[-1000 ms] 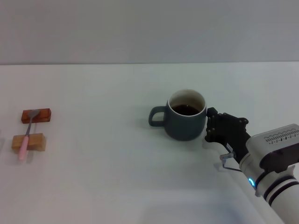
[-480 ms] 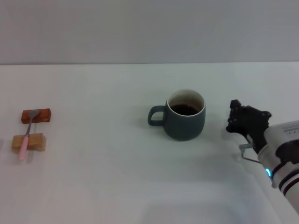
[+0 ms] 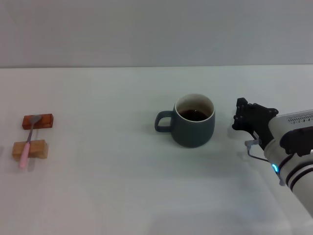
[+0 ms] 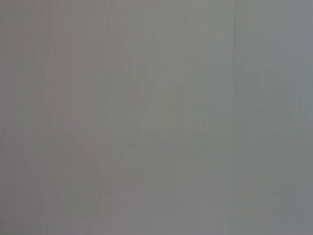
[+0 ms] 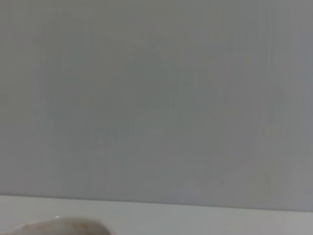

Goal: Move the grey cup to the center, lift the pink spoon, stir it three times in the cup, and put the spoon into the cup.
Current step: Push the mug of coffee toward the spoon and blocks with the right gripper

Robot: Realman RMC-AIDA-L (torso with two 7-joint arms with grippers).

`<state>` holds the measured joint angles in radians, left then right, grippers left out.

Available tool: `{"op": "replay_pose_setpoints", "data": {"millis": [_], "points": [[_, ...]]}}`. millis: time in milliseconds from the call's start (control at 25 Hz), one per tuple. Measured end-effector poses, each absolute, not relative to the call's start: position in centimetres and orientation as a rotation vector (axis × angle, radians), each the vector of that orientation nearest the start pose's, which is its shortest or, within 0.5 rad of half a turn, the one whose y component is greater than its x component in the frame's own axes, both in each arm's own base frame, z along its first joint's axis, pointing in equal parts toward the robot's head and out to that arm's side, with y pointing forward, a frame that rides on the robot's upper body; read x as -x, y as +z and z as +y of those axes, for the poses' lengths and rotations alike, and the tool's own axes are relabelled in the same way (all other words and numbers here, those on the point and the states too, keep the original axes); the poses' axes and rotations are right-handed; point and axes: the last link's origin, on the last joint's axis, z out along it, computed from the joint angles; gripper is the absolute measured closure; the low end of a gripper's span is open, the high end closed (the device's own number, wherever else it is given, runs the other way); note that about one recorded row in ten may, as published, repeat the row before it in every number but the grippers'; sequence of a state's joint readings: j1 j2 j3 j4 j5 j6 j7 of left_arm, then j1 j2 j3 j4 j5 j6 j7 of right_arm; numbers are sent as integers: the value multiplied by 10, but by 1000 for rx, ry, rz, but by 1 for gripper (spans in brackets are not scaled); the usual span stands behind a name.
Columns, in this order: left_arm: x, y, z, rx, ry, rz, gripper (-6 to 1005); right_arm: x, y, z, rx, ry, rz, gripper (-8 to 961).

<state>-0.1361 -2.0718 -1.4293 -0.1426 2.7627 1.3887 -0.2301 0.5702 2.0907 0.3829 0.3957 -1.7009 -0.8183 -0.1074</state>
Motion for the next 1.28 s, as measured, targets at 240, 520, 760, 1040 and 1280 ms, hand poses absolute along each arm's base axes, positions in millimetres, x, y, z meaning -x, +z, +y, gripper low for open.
{"op": "replay_pose_setpoints", "data": {"millis": [240, 520, 760, 1040, 1280], "points": [[399, 40, 226, 1305, -654, -563, 184, -273, -102, 354, 1848, 529, 735, 954], [398, 41, 226, 1307, -663, -554, 184, -270, -108, 353, 1881, 516, 747, 954], [397, 40, 225, 1309, -666, -553, 184, -265, -115, 350, 1920, 510, 747, 954], [396, 40, 225, 1310, -668, -551, 184, -247, -128, 344, 1997, 547, 723, 954], [397, 40, 224, 1309, -666, -553, 185, -233, -137, 339, 2046, 577, 713, 954]]}}
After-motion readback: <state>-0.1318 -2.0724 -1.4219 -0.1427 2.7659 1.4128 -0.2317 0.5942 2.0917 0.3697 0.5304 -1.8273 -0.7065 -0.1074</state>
